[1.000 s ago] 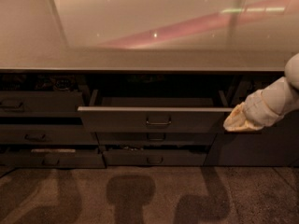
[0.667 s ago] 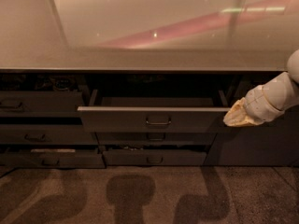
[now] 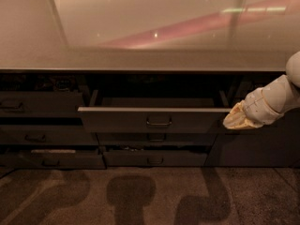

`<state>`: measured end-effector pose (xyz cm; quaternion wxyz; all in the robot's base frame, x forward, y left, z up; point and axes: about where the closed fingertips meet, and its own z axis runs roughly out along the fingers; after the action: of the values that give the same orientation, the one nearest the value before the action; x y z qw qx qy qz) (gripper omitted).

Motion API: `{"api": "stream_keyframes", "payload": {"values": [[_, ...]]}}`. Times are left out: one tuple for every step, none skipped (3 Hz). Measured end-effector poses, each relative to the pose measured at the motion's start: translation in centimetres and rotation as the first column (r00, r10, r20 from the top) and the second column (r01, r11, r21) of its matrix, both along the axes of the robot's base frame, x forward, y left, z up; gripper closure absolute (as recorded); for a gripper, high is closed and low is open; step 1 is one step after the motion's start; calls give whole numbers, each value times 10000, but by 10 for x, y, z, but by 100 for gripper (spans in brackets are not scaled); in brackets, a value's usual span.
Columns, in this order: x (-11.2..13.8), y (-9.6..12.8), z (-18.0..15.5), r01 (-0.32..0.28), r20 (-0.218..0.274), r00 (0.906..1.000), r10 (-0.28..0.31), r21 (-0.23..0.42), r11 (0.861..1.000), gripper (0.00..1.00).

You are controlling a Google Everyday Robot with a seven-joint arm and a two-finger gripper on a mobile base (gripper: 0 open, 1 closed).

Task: Open top drawer

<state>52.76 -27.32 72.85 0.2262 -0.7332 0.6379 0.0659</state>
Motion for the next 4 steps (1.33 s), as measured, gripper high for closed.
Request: {"api": "stream_keyframes", "payload": {"values": [[41,-10,2,470,156,9988,-464,-382,9982,100],[84,-16,8,783,321,9966,-762,-705,9944,100],[84,-16,8,783,322,9966,-762,-706,9944,100],[87,-11,-3,953,611,9943,-871,-1460,9847,100]]}}
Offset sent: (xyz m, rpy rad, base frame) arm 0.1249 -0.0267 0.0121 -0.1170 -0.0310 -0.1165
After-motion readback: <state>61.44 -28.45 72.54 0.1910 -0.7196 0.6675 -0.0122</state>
